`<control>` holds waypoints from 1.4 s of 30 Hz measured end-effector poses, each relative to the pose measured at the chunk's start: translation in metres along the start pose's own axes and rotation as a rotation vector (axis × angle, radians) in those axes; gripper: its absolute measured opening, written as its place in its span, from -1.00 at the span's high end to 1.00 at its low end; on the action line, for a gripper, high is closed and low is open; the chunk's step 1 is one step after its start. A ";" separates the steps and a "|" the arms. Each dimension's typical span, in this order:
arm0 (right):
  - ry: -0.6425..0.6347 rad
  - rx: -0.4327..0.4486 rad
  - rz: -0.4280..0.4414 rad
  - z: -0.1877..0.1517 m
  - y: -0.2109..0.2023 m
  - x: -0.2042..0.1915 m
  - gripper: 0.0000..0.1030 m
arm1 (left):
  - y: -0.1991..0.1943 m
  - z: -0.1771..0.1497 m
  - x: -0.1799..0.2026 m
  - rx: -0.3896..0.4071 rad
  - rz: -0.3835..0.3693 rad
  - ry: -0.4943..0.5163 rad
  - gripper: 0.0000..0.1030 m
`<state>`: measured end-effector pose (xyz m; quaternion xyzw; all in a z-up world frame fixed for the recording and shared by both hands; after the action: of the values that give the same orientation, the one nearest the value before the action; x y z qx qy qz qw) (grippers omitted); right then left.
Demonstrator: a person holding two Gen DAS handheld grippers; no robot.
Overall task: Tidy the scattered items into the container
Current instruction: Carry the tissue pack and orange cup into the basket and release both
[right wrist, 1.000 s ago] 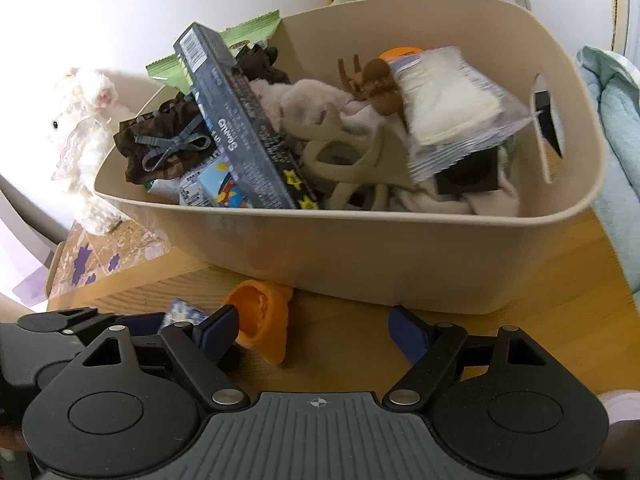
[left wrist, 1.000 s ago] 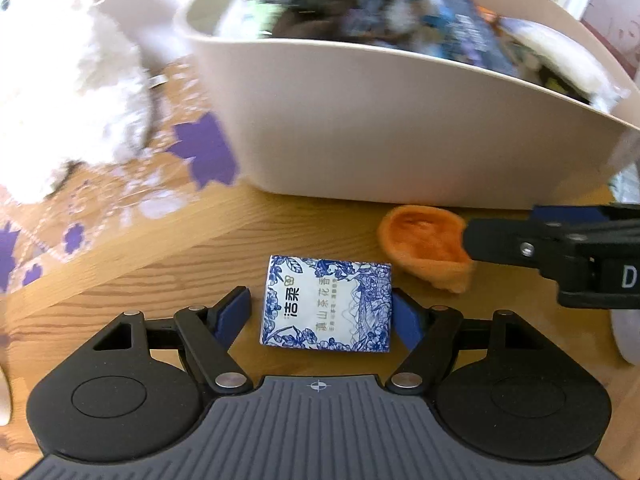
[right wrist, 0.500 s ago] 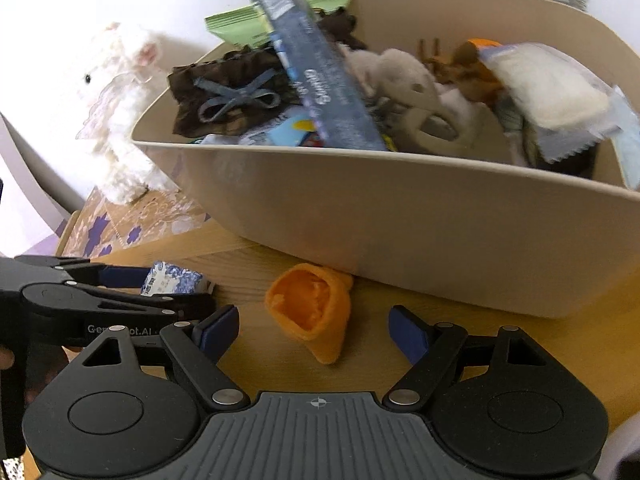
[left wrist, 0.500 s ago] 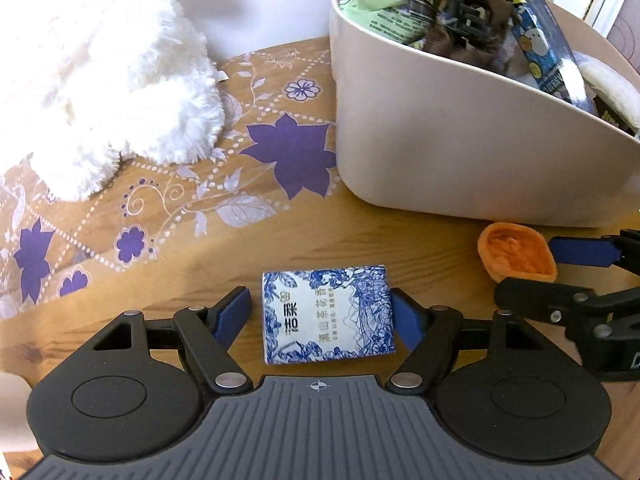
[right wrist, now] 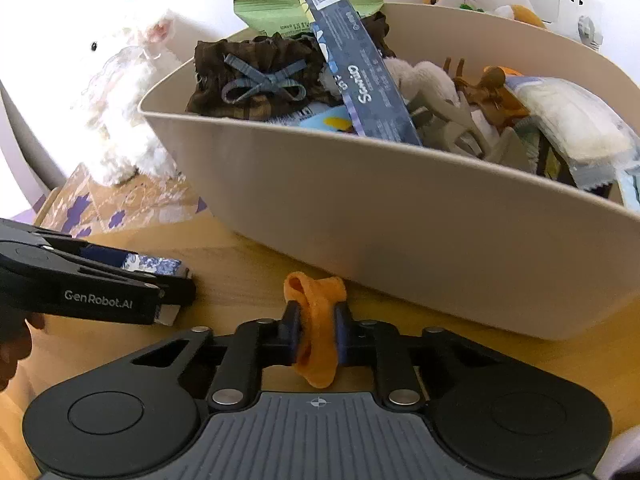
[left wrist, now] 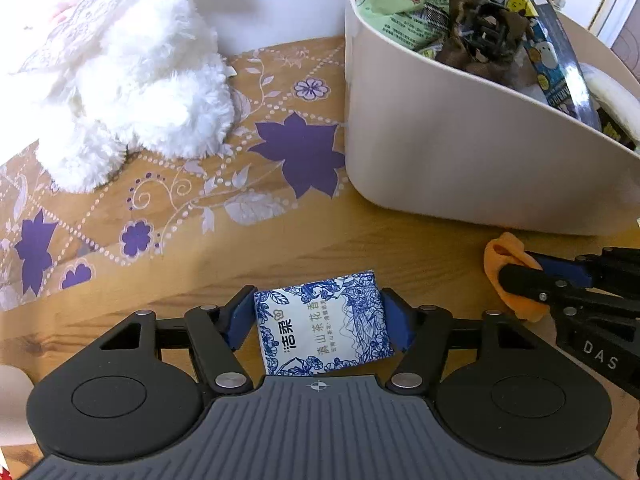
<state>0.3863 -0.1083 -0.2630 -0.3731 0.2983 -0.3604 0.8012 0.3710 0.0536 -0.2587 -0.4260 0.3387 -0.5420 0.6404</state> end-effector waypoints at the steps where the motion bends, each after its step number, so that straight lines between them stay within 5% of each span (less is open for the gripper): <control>1: -0.003 -0.003 0.002 -0.001 -0.002 0.000 0.75 | -0.002 -0.001 0.000 -0.001 -0.001 -0.003 -0.29; 15: -0.106 0.096 0.049 -0.007 -0.078 -0.003 0.78 | -0.073 0.014 0.021 0.094 -0.055 0.079 -0.29; 29: -0.165 0.255 0.051 0.049 -0.167 0.013 0.78 | -0.141 0.065 0.064 0.257 -0.105 0.180 -0.29; 36: -0.212 0.306 -0.017 0.086 -0.174 0.034 0.78 | -0.148 0.115 0.103 0.331 -0.104 0.175 -0.29; 42: -0.270 0.287 -0.064 0.105 -0.158 0.055 0.78 | -0.126 0.144 0.128 0.320 -0.064 0.134 -0.29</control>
<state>0.4392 -0.1849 -0.0887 -0.3094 0.1217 -0.3714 0.8669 0.4722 -0.0524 -0.0813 -0.2923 0.2763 -0.6364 0.6582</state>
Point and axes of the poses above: each gripper's, at about its wrist camera, not at the fingertips, and y roughly the way its jaws point, x to its right, z to its top, the point moved 3 cm from there along y, roughly the way its jaws point, and after that the axes turned 1 degree about -x, right-handed, at the moved point
